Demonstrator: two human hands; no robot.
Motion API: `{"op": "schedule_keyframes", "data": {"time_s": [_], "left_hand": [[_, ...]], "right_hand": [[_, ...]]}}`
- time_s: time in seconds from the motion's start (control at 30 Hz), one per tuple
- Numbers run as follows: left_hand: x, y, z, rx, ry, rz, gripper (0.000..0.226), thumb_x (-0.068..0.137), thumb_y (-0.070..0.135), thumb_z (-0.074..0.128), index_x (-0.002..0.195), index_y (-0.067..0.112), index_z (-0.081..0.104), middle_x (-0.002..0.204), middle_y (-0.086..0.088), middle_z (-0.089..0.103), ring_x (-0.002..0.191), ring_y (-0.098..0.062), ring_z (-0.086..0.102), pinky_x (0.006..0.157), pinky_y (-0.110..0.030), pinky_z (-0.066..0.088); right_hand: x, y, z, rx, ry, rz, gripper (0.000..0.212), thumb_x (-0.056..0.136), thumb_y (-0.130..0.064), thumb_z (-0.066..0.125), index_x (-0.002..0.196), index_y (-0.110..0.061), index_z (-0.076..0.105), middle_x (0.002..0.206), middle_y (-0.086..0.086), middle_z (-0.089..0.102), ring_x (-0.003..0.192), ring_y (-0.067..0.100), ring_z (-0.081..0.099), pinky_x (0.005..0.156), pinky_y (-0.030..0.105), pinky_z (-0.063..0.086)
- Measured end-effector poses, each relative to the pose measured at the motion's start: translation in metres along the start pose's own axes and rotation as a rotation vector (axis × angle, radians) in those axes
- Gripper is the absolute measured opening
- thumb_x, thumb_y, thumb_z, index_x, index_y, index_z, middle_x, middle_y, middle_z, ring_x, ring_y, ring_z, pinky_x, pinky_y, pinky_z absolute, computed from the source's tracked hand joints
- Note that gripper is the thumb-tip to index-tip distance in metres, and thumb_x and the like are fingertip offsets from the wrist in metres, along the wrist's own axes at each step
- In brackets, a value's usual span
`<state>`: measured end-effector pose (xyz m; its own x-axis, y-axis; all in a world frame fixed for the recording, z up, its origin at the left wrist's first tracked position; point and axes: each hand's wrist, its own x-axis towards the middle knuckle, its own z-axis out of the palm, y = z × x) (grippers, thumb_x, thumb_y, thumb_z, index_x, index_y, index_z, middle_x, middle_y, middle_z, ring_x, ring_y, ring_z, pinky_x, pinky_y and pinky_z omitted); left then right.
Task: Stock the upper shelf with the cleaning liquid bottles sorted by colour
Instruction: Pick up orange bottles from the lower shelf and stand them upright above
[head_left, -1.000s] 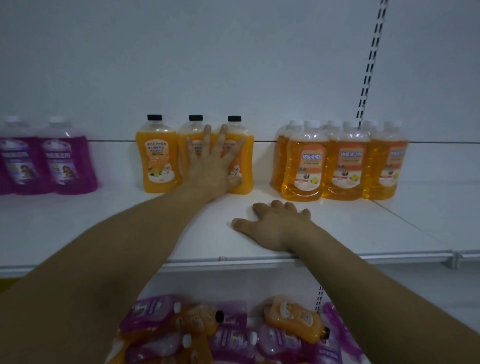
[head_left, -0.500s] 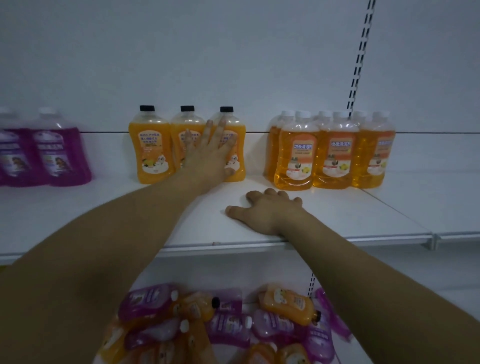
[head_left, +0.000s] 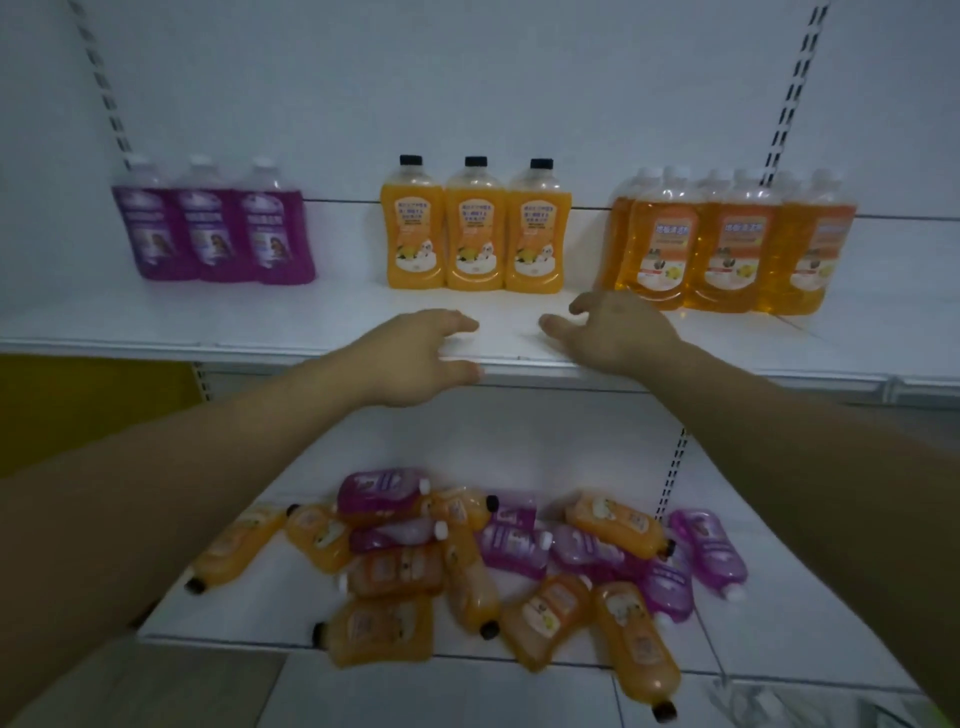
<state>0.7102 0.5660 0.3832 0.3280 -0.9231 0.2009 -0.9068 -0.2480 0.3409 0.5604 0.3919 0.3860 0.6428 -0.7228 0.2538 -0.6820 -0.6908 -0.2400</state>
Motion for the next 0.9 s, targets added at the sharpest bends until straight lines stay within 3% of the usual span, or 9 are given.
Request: {"op": "schedule_keyframes", "data": {"time_s": [0.17, 0.27, 0.3, 0.37, 0.43, 0.5, 0.63, 0.77, 0.9], "left_hand": [[-0.069, 0.002, 0.027, 0.005, -0.085, 0.111, 0.066, 0.088, 0.044, 0.06, 0.146, 0.03, 0.031, 0.157, 0.007, 0.017, 0.144, -0.011, 0.014, 0.114, -0.027, 0.01], [-0.091, -0.004, 0.054, -0.027, -0.206, 0.088, 0.068, 0.088, 0.047, 0.058, 0.147, 0.032, 0.028, 0.157, 0.009, 0.018, 0.143, -0.01, 0.016, 0.112, -0.024, 0.013], [-0.095, -0.006, 0.064, -0.047, -0.244, 0.07, 0.067, 0.088, 0.047, 0.058, 0.146, 0.032, 0.029, 0.156, 0.009, 0.021, 0.142, -0.01, 0.019, 0.111, -0.023, 0.016], [-0.104, -0.007, 0.087, -0.116, -0.316, 0.021, 0.063, 0.088, 0.044, 0.059, 0.144, 0.029, 0.035, 0.151, 0.006, 0.032, 0.135, -0.012, 0.034, 0.106, -0.023, 0.028], [-0.111, -0.005, 0.109, -0.187, -0.377, -0.009, 0.052, 0.089, 0.035, 0.061, 0.137, 0.024, 0.046, 0.129, 0.003, 0.055, 0.108, -0.011, 0.053, 0.086, -0.018, 0.039], [-0.114, -0.004, 0.132, -0.22, -0.439, -0.047, 0.048, 0.09, 0.032, 0.061, 0.135, 0.023, 0.048, 0.112, 0.002, 0.06, 0.094, -0.011, 0.055, 0.075, -0.018, 0.039], [-0.107, -0.006, 0.177, -0.212, -0.508, -0.13, 0.051, 0.089, 0.035, 0.061, 0.136, 0.022, 0.045, 0.123, -0.004, 0.059, 0.103, -0.018, 0.056, 0.085, -0.023, 0.043], [-0.083, -0.006, 0.23, -0.247, -0.553, -0.136, 0.046, 0.088, 0.034, 0.062, 0.132, 0.023, 0.053, 0.133, 0.002, 0.055, 0.117, -0.018, 0.052, 0.1, -0.03, 0.041], [-0.055, -0.006, 0.29, -0.254, -0.601, -0.238, 0.049, 0.088, 0.037, 0.061, 0.132, 0.021, 0.049, 0.122, -0.001, 0.058, 0.105, -0.019, 0.054, 0.082, -0.028, 0.044]], "right_hand": [[-0.053, -0.003, 0.024, -0.066, 0.087, -0.109, 0.068, 0.092, -0.064, 0.037, 0.139, -0.016, 0.045, 0.145, 0.01, 0.045, 0.131, 0.028, 0.041, 0.108, 0.042, 0.032], [-0.088, 0.003, 0.041, -0.152, 0.098, -0.154, 0.074, 0.094, -0.059, 0.04, 0.153, -0.018, 0.02, 0.161, 0.007, 0.015, 0.148, 0.024, 0.009, 0.12, 0.042, 0.004], [-0.099, 0.006, 0.047, -0.137, 0.105, -0.158, 0.074, 0.094, -0.058, 0.04, 0.153, -0.019, 0.018, 0.162, 0.006, 0.01, 0.149, 0.024, 0.004, 0.12, 0.042, 0.002], [-0.12, 0.013, 0.057, -0.105, 0.114, -0.165, 0.076, 0.09, -0.059, 0.038, 0.151, -0.017, 0.024, 0.161, 0.008, 0.013, 0.148, 0.027, 0.008, 0.12, 0.044, 0.009], [-0.136, 0.025, 0.071, -0.11, 0.052, -0.134, 0.074, 0.089, -0.057, 0.041, 0.149, -0.017, 0.03, 0.158, 0.011, 0.022, 0.145, 0.029, 0.018, 0.118, 0.044, 0.016], [-0.148, 0.042, 0.086, -0.121, -0.034, -0.074, 0.069, 0.092, -0.052, 0.05, 0.149, -0.017, 0.032, 0.156, 0.011, 0.027, 0.144, 0.028, 0.023, 0.117, 0.043, 0.02], [-0.159, 0.075, 0.113, -0.114, -0.176, 0.088, 0.063, 0.09, -0.055, 0.049, 0.141, -0.019, 0.042, 0.142, 0.009, 0.047, 0.129, 0.031, 0.042, 0.106, 0.042, 0.037], [-0.14, 0.143, 0.179, -0.093, -0.354, 0.178, 0.069, 0.075, -0.077, 0.024, 0.116, -0.028, 0.052, 0.108, 0.002, 0.064, 0.093, 0.026, 0.062, 0.086, 0.045, 0.052], [-0.138, 0.182, 0.223, 0.056, -0.487, 0.194, 0.07, 0.072, -0.07, 0.035, 0.129, -0.031, 0.048, 0.12, 0.002, 0.062, 0.108, 0.027, 0.06, 0.089, 0.044, 0.052]]}}
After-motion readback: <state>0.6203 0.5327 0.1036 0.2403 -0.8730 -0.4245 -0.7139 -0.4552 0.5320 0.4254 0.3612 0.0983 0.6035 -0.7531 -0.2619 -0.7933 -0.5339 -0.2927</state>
